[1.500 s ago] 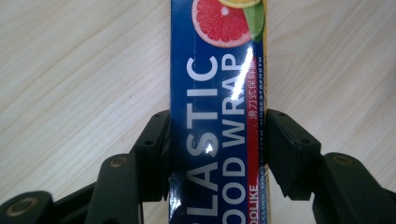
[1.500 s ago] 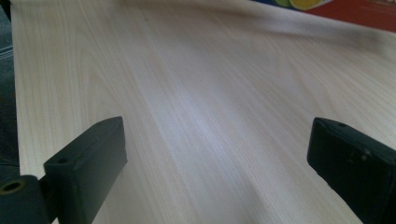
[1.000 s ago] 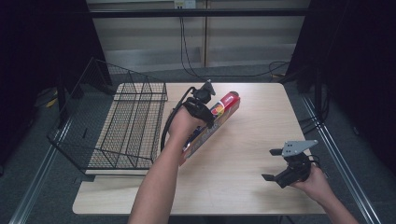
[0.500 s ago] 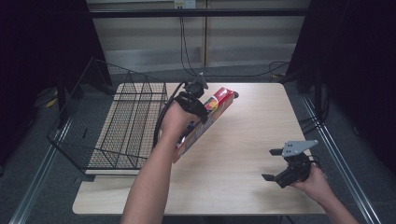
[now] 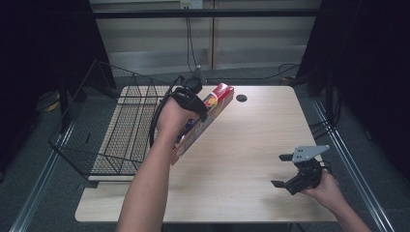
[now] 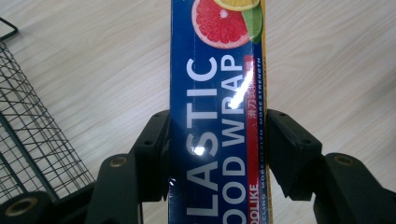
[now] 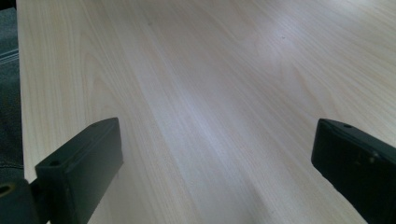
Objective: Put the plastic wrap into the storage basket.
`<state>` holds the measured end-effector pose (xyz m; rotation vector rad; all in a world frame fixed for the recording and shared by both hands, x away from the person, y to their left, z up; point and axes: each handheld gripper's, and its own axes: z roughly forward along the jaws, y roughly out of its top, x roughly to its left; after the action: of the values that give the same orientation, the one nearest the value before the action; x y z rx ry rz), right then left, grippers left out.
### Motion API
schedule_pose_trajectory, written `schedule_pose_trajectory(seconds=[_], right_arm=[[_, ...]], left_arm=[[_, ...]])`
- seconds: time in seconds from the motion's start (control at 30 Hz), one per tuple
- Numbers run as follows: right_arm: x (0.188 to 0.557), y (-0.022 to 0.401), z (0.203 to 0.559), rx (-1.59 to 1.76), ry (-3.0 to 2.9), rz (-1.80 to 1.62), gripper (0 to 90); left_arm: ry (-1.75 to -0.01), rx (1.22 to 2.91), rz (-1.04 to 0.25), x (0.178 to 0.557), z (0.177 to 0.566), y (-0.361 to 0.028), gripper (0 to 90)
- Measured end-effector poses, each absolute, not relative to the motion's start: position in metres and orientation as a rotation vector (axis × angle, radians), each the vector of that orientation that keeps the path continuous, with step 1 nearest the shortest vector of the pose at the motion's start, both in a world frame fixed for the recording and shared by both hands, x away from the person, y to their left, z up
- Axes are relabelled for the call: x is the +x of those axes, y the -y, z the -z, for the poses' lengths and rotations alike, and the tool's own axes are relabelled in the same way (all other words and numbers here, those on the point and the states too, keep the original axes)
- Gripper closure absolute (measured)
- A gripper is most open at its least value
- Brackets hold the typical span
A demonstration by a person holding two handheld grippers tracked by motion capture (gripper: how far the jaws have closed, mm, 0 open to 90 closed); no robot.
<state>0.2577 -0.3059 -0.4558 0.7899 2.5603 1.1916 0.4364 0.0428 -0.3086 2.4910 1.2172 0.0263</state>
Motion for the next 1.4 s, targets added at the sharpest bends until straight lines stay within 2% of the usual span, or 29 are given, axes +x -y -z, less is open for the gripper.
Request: schedule_pose_trajectory(seconds=[1.4], right_arm=[[0.257,0.306,0.456,0.781,-2.572,-1.189,2.2]], left_arm=[[-1.321,2.449,-0.060,0.428,0.252,-0.083,45.8]])
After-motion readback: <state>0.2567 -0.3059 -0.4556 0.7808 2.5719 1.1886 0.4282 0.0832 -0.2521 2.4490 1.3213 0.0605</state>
